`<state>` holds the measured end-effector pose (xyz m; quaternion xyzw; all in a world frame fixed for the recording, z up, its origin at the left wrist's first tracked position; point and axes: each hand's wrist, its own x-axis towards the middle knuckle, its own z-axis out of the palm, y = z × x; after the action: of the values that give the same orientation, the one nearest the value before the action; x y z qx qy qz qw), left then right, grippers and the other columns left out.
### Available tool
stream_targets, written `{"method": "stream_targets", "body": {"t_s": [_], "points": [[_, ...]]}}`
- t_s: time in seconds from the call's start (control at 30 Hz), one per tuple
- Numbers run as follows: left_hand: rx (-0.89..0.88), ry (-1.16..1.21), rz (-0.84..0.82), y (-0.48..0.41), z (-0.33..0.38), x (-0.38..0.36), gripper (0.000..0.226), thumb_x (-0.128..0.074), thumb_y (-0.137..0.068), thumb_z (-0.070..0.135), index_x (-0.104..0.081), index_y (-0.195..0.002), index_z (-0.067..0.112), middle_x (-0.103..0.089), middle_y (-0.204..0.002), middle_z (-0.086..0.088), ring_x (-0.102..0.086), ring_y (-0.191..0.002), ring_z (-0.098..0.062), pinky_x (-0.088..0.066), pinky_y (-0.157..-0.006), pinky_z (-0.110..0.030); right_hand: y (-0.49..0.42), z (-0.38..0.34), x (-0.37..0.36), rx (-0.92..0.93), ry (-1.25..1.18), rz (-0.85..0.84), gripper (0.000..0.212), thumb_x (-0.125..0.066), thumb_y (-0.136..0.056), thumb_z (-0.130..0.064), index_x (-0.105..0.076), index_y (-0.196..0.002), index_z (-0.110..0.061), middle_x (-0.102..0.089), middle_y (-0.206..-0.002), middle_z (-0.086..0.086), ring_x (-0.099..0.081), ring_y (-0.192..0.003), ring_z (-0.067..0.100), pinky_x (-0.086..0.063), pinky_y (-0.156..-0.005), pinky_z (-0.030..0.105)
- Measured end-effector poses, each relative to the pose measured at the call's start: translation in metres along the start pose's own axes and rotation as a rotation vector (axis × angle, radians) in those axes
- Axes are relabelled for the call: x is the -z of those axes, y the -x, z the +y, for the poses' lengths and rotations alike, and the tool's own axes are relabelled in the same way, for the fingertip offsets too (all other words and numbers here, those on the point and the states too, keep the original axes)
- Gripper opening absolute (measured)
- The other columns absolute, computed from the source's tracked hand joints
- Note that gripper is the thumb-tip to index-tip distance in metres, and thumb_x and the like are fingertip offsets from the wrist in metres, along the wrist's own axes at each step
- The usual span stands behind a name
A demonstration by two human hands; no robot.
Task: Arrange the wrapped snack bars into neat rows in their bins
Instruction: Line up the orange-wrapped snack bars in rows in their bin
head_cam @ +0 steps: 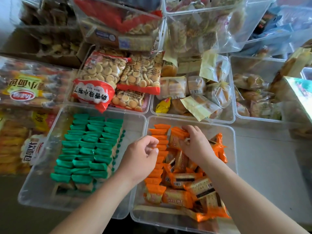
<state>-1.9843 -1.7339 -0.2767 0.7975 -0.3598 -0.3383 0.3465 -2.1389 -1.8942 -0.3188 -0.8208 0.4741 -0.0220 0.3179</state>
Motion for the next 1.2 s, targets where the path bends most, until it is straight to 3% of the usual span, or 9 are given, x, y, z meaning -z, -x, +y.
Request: {"method": "stream_targets", "body": {"t_s": [0.17, 0.3, 0.47, 0.63, 0.8, 0.87, 1.0, 1.1, 1.2], "points": [[-0.074, -0.105, -0.121, 0.002, 0.007, -0.012, 0.031, -0.066, -0.099, 0.024, -0.066, -0.13, 0.027, -0.064, -0.118, 0.017, -0.064, -0.102, 0.001, -0.058, -0.095, -0.026, 0.0, 0.001, 0.004, 0.048, -0.138, 0.04, 0.045, -0.074, -0.091, -0.015, -0.062, -0.134, -0.016, -0.059, -0.123, -0.002, -0.061, -0.111, 0.018, -0.05, -0.095, 0.025], [-0.056, -0.077, -0.107, 0.006, 0.004, -0.012, 0.028, -0.065, -0.1, 0.025, -0.068, -0.128, 0.029, -0.065, -0.113, 0.021, -0.063, -0.101, 0.007, -0.056, -0.09, -0.015, 0.005, 0.006, -0.009, 0.186, -0.183, 0.129, 0.04, -0.073, -0.09, -0.004, -0.065, -0.127, -0.015, -0.056, -0.119, -0.005, -0.062, -0.108, 0.015, -0.055, -0.093, 0.027], [-0.032, -0.052, -0.105, 0.009, 0.0, -0.011, 0.027, -0.066, -0.1, 0.024, -0.069, -0.126, 0.028, -0.066, -0.112, 0.021, -0.063, -0.102, 0.008, -0.052, -0.085, -0.006, 0.005, 0.005, -0.021, -0.035, -0.08, 0.194, 0.044, -0.074, -0.092, -0.014, -0.059, -0.132, -0.02, -0.055, -0.126, 0.002, -0.064, -0.099, 0.027, -0.052, -0.08, 0.036], [-0.035, -0.11, -0.11, 0.01, 0.0, -0.013, 0.027, -0.064, -0.101, 0.026, -0.067, -0.128, 0.029, -0.065, -0.116, 0.019, -0.062, -0.103, 0.004, -0.052, -0.088, -0.01, 0.0, -0.005, -0.018, -0.181, -0.083, 0.143, 0.043, -0.072, -0.091, -0.013, -0.047, -0.123, -0.027, -0.069, -0.109, 0.005, -0.061, -0.087, 0.025, -0.049, -0.069, 0.034], [-0.08, -0.21, -0.152, 0.012, 0.005, -0.024, 0.03, -0.064, -0.1, 0.027, -0.066, -0.13, 0.027, -0.063, -0.125, 0.015, -0.06, -0.109, -0.001, -0.048, -0.095, -0.017, 0.009, -0.006, 0.002, -0.195, -0.166, 0.135, 0.047, -0.073, -0.092, -0.016, -0.052, -0.133, -0.025, -0.067, -0.12, 0.003, -0.066, -0.104, 0.025, -0.058, -0.086, 0.043], [-0.084, -0.201, -0.133, 0.012, 0.007, -0.025, 0.029, -0.065, -0.1, 0.025, -0.068, -0.129, 0.027, -0.064, -0.125, 0.015, -0.059, -0.111, -0.003, -0.048, -0.097, -0.017, 0.016, -0.003, 0.015, -0.111, -0.114, 0.137, 0.032, -0.073, -0.092, -0.019, -0.061, -0.121, -0.024, -0.068, -0.114, -0.002, -0.065, -0.103, 0.022, -0.057, -0.086, 0.041], [-0.062, -0.152, -0.034, 0.018, 0.003, -0.015, 0.02, -0.065, -0.1, 0.021, -0.072, -0.117, 0.029, -0.067, -0.109, 0.02, -0.062, -0.098, 0.005, -0.053, -0.086, -0.014, 0.021, 0.002, 0.018, 0.195, 0.119, -0.144, 0.02, -0.067, -0.096, -0.027, -0.071, -0.116, -0.024, -0.071, -0.112, -0.004, -0.064, -0.106, 0.022, -0.056, -0.087, 0.04], [-0.046, -0.111, -0.005, 0.024, -0.005, -0.008, 0.017, -0.066, -0.099, 0.02, -0.072, -0.112, 0.03, -0.066, -0.102, 0.023, -0.06, -0.095, 0.008, -0.05, -0.078, -0.009, 0.013, 0.001, 0.009, 0.195, 0.191, -0.426, 0.029, -0.057, -0.101, -0.03, -0.066, -0.128, -0.024, -0.069, -0.119, -0.001, -0.064, -0.111, 0.024, -0.054, -0.092, 0.037], [-0.024, -0.069, -0.005, 0.026, -0.01, -0.005, 0.018, -0.068, -0.098, 0.017, -0.074, -0.11, 0.028, -0.067, -0.098, 0.023, -0.061, -0.092, 0.008, -0.049, -0.076, -0.007, -0.005, -0.002, 0.005, 0.154, 0.289, -0.498, 0.037, -0.051, -0.101, -0.039, -0.061, -0.136, -0.03, -0.063, -0.13, 0.003, -0.056, -0.125, 0.028, -0.047, -0.105, 0.042]]}}
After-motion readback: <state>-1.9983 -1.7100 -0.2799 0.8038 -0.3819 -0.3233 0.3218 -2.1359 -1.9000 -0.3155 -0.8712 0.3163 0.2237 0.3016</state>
